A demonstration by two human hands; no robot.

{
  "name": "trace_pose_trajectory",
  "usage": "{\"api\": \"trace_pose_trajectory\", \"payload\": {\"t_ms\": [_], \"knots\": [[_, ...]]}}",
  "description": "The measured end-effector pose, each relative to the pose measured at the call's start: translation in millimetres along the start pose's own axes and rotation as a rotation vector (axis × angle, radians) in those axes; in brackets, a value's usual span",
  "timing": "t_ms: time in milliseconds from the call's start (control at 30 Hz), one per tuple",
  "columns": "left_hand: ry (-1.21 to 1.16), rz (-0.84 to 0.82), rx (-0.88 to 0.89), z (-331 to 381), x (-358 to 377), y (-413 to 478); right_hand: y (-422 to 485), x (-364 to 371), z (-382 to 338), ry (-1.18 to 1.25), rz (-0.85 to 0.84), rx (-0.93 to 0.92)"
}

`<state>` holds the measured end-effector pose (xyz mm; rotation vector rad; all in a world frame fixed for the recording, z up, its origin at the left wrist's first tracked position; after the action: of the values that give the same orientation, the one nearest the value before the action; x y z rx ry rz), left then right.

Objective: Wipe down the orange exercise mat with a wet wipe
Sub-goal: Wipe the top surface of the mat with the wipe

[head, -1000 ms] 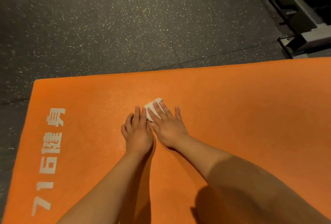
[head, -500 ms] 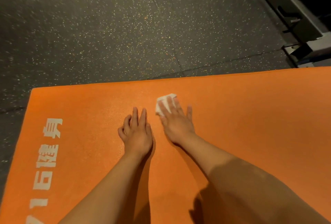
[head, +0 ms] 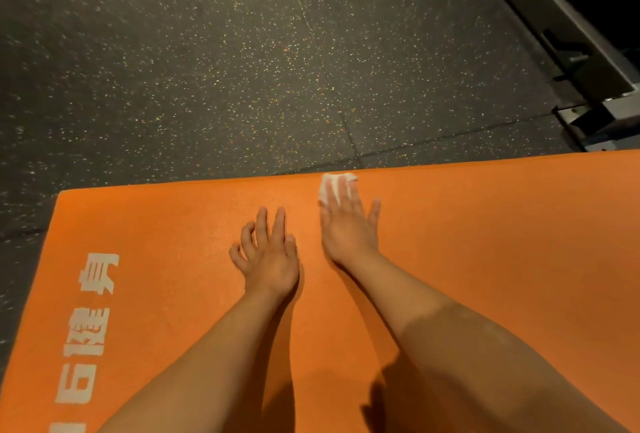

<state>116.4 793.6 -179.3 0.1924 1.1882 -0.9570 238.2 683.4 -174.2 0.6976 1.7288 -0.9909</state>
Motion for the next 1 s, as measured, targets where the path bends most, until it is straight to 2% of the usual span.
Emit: {"api": "trace_pose_trajectory", "payload": {"t_ms": [100, 167, 233, 300, 533, 700, 1000], "knots": [[0.002, -0.007, -0.020, 1.7, 1.0, 3.0, 16.9, -5.9, -4.7, 0.074, 0.017, 0.127], [-0.009, -0.002, -0.002, 0.6, 1.5, 3.4, 24.3, -7.2, -27.6, 0.091, -0.037, 0.037], [-0.018, 0.012, 0.016, -2.9, 2.7, 5.0, 29.2, -5.6, -54.3, 0.025, -0.098, -0.134], [-0.029, 0.024, 0.026, -5.3, 3.4, 7.5, 31.9, -3.0, -65.2, 0.007, -0.123, -0.205], [-0.139, 0.025, 0.010, -5.7, 0.8, 8.4, 3.5, 7.3, -52.9, -0.021, -0.106, -0.261], [-0.119, 0.024, 0.085, -6.1, -1.5, 2.8, -21.0, 11.7, -49.2, -0.031, -0.120, -0.281], [-0.222, 0.086, 0.159, -10.2, 25.3, -87.9, -106.1, 30.5, -29.2, -0.055, -0.151, -0.340]]}}
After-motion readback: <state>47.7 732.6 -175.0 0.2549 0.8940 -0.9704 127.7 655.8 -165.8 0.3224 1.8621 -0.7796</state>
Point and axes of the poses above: each hand's wrist, its own y-axis towards the middle knuckle, its own x-axis out of the palm, z = x × y, the point moved 4 cm from there along y, towards the middle knuckle, and after that the axes turned 5 degrees about -y, right-handed, at the moved point
